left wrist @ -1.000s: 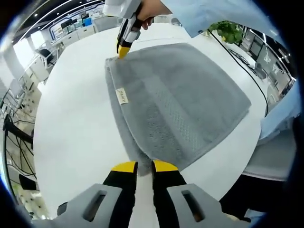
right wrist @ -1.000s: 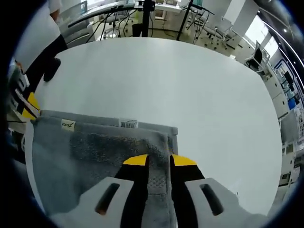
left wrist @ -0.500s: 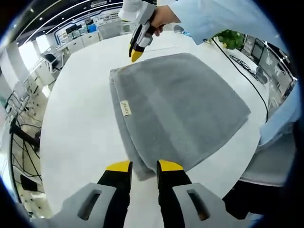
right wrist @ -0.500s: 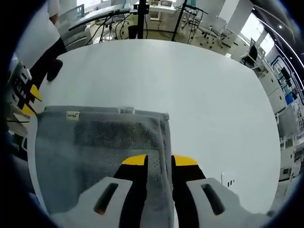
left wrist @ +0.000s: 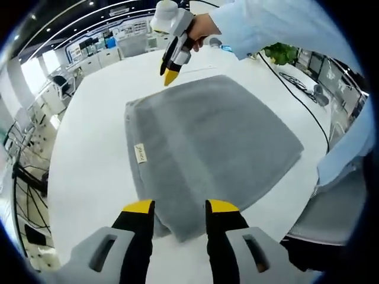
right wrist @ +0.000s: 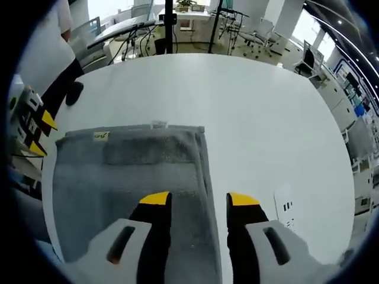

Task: Fold the towel on the table until its edges align and the towel forms a compact rectangular stack.

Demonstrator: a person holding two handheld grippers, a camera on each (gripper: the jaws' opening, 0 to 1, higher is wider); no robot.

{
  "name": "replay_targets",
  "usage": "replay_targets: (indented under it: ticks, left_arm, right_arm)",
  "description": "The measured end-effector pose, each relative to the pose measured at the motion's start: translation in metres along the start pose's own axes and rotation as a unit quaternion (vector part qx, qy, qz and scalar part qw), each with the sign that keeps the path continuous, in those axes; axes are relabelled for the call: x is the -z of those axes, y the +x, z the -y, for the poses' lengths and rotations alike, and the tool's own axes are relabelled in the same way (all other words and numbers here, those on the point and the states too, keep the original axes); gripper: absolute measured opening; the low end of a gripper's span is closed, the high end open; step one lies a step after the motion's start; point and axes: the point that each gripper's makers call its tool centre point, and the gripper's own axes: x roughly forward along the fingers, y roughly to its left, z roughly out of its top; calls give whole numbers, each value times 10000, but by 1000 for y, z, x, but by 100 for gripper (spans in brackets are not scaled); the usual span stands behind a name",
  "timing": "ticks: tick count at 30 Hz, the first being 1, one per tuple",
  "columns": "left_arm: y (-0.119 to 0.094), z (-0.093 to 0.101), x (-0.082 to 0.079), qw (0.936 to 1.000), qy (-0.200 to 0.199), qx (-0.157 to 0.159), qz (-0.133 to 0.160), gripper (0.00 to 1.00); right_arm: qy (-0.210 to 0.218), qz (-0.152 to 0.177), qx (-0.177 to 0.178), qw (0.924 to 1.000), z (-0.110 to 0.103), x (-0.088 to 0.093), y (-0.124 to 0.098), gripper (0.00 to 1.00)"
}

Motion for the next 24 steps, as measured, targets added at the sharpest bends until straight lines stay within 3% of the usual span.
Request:
replay_targets:
  ticks: [13,24]
  left_arm:
    - [7,48,-28,9993,260,242,138,35]
    - [13,74,-46,9986,342,333,222,35]
  right_arm:
    - [214,-24,99,9997,8,45,-34,38]
    - [368,-105,174,9991,14,89,-58,38]
